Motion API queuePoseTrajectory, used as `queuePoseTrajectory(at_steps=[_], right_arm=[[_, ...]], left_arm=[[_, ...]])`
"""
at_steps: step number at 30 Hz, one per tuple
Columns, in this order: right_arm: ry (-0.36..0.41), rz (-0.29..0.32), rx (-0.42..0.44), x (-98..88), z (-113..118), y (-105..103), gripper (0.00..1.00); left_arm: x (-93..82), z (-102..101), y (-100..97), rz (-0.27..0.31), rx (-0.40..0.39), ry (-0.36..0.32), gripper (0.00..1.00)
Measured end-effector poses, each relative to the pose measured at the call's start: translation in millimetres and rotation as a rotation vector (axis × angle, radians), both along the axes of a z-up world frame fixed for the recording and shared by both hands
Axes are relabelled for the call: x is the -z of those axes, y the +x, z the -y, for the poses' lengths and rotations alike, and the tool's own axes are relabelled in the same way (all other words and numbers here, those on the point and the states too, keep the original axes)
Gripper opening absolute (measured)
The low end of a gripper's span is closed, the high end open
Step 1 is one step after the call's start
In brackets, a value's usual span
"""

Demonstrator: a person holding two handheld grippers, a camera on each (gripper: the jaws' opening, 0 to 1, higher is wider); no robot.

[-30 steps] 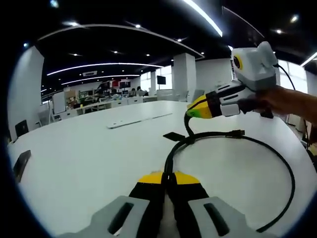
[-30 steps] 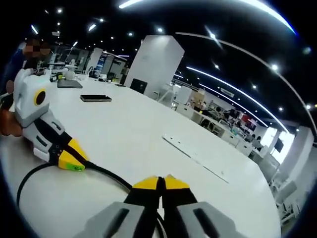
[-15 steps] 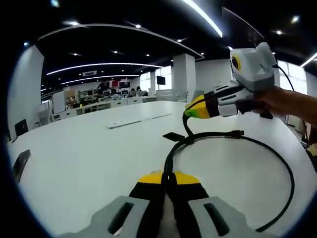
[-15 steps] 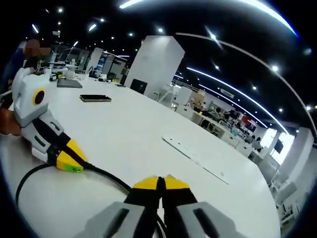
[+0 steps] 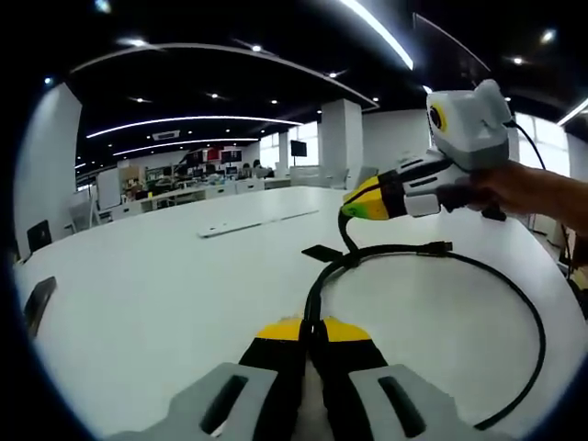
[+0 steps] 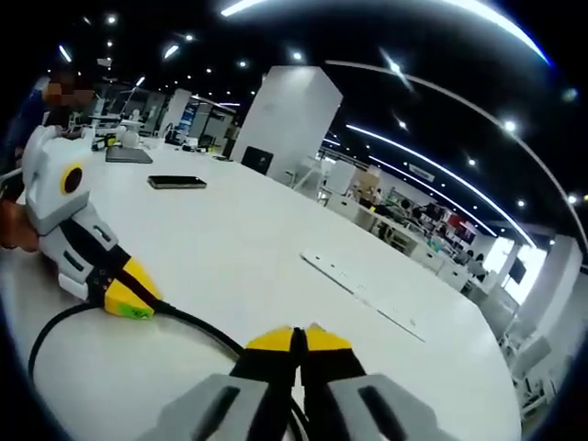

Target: Find the charging cable on the desk, coil it up and secure with Velcro.

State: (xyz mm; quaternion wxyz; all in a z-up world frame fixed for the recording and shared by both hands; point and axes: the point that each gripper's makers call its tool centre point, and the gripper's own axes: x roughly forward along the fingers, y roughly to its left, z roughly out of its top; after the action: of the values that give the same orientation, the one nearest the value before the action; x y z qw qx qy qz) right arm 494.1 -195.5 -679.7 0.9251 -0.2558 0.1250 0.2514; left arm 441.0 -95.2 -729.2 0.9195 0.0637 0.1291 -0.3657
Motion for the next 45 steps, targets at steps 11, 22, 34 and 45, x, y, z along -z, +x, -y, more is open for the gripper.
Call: queuePoseTrajectory(at_steps=[11,22,34,45], right_arm=[[0.002,-0.001,0.0,0.4,-0.3,0.7,0.03],[0.0,-0.004,0.002,3.0,0.1,2.4,0.03],[0.0,-0.003,0.004,3.7,0.3,4.4,0.03],[0.003,-0.005,0.008,4.5,0.1,5.9,0.03]], left_arm=[[0.0,-0.2,0.3,0.002,0.0,0.001,0.07],[0.2,-0.1,0.7,0.003,0.0,0.0,0.07],[0.3,0.5,0.0,0.005,0.0,0.003,0.07],[0.0,0.8,-0.6,0.007,0.0,0.002,0.07]])
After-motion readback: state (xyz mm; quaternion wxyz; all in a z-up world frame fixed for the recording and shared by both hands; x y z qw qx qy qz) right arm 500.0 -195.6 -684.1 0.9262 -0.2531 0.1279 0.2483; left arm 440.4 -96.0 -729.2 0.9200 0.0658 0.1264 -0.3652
